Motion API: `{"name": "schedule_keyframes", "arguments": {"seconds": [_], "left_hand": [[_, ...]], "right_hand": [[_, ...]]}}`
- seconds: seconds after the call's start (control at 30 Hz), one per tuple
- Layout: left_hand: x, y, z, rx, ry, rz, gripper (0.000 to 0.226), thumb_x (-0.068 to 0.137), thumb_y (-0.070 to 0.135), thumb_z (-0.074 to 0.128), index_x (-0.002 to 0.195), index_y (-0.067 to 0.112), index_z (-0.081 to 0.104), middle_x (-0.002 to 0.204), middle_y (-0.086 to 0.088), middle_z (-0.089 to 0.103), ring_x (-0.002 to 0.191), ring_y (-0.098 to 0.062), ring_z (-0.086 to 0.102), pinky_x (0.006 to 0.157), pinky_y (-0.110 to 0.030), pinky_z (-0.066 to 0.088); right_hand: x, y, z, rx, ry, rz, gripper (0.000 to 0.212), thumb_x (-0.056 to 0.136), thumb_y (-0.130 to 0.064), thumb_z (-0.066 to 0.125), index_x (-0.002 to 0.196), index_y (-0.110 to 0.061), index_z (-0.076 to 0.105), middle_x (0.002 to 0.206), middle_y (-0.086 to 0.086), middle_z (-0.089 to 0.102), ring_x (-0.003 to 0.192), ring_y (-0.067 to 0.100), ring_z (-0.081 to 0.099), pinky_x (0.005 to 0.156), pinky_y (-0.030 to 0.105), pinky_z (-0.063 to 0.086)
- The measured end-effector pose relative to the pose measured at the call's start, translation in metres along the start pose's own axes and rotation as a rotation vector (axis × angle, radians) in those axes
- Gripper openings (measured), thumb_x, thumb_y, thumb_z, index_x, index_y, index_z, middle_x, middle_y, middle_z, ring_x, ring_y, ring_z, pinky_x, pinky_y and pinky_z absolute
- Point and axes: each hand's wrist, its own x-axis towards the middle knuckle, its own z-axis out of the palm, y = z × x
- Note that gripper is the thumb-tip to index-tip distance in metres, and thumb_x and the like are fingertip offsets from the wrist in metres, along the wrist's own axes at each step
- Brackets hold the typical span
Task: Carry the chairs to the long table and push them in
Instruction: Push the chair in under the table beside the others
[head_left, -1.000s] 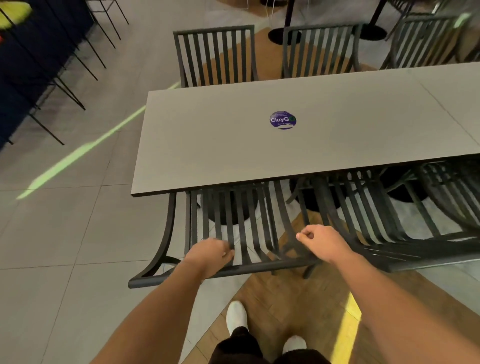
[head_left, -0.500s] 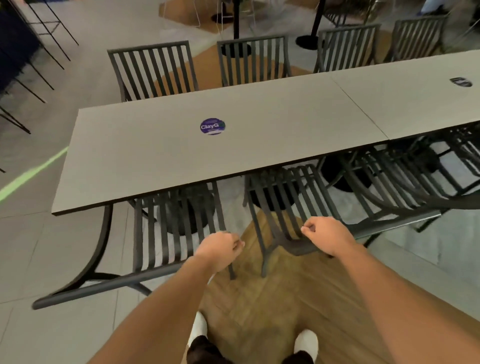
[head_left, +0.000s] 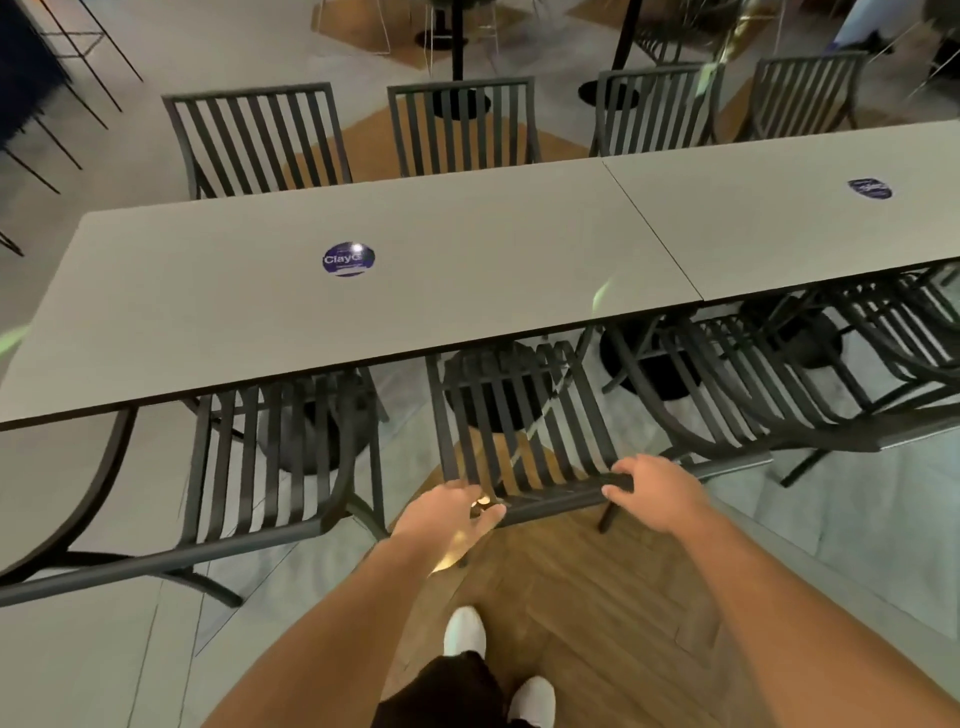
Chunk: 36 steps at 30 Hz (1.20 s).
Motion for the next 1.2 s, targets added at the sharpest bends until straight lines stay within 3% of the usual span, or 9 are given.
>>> {"name": "schedule_keyframes", "arguments": {"seconds": [0.1, 0.23, 0.33, 0.43, 0.57, 0.8, 1.0, 1.2], "left_hand": [[0.014, 0.010, 0.005, 0.027, -0.046, 0.065, 0.069, 0.093, 0.077, 0.043, 0.146, 0.033, 0.052, 0.150, 0.002, 0.050, 0.128, -0.023, 0.056, 0.101, -0.037, 0.046], [0.033, 0.018, 0.021, 0.020, -0.128, 0.110, 0.059, 0.091, 0.066, 0.059, 0.141, 0.036, 0.052, 0.126, 0.010, 0.058, 0.112, -0.016, 0.060, 0.094, -0.032, 0.049], [0.044, 0.022, 0.027, 0.018, -0.119, 0.129, 0.048, 0.093, 0.054, 0.062, 0.136, 0.034, 0.054, 0.109, 0.015, 0.052, 0.100, -0.012, 0.057, 0.090, -0.029, 0.047], [0.055, 0.028, 0.031, 0.048, -0.141, 0.114, 0.039, 0.097, 0.044, 0.061, 0.133, 0.031, 0.055, 0.114, 0.008, 0.057, 0.107, -0.019, 0.061, 0.092, -0.034, 0.049], [0.069, 0.036, 0.038, 0.077, -0.177, 0.050, 0.027, 0.100, 0.034, 0.059, 0.126, 0.027, 0.060, 0.111, 0.002, 0.062, 0.100, -0.018, 0.061, 0.085, -0.030, 0.049], [0.071, 0.059, 0.062, 0.111, -0.126, -0.226, 0.019, 0.100, 0.018, 0.060, 0.118, 0.021, 0.065, 0.105, 0.000, 0.065, 0.095, -0.018, 0.065, 0.090, -0.033, 0.055], [0.075, 0.063, 0.061, 0.125, -0.044, -0.269, 0.014, 0.103, 0.024, 0.053, 0.112, 0.022, 0.064, 0.097, 0.005, 0.058, 0.083, -0.011, 0.055, 0.077, -0.024, 0.045], [0.089, 0.064, 0.051, 0.125, -0.018, -0.285, 0.015, 0.104, 0.026, 0.053, 0.115, 0.024, 0.063, 0.088, 0.008, 0.055, 0.078, -0.009, 0.055, 0.073, -0.023, 0.043]], "right_hand": [[0.006, 0.022, 0.005, -0.020, -0.041, 0.034, 0.052, 0.092, -0.058, 0.063, 0.136, -0.030, 0.060, 0.132, -0.007, 0.061, 0.122, 0.018, 0.056, 0.093, 0.036, 0.050], [0.017, 0.046, 0.017, -0.062, -0.043, 0.065, 0.051, 0.090, -0.052, 0.068, 0.136, -0.034, 0.057, 0.130, -0.011, 0.057, 0.118, 0.015, 0.057, 0.094, 0.038, 0.053], [0.027, 0.055, 0.021, -0.066, -0.028, 0.056, 0.046, 0.092, -0.043, 0.070, 0.135, -0.031, 0.058, 0.127, -0.010, 0.058, 0.117, 0.015, 0.057, 0.096, 0.038, 0.053], [0.038, 0.061, 0.025, -0.096, -0.030, 0.043, 0.039, 0.094, -0.038, 0.068, 0.132, -0.029, 0.059, 0.126, -0.008, 0.060, 0.119, 0.017, 0.058, 0.099, 0.038, 0.051], [0.058, 0.078, 0.033, -0.138, -0.092, -0.010, 0.038, 0.095, -0.035, 0.067, 0.131, -0.028, 0.059, 0.127, -0.006, 0.061, 0.122, 0.018, 0.056, 0.103, 0.037, 0.050], [0.089, 0.106, 0.039, -0.296, -0.182, -0.185, 0.034, 0.096, -0.019, 0.062, 0.129, -0.026, 0.060, 0.127, -0.001, 0.063, 0.120, 0.022, 0.060, 0.100, 0.036, 0.049], [0.100, 0.114, 0.043, -0.363, -0.161, -0.318, 0.037, 0.096, -0.016, 0.059, 0.132, -0.025, 0.057, 0.121, 0.001, 0.065, 0.114, 0.025, 0.064, 0.094, 0.038, 0.051], [0.114, 0.111, 0.038, -0.309, -0.128, -0.336, 0.036, 0.097, -0.014, 0.058, 0.131, -0.028, 0.059, 0.119, 0.000, 0.067, 0.111, 0.024, 0.066, 0.092, 0.038, 0.054]]}}
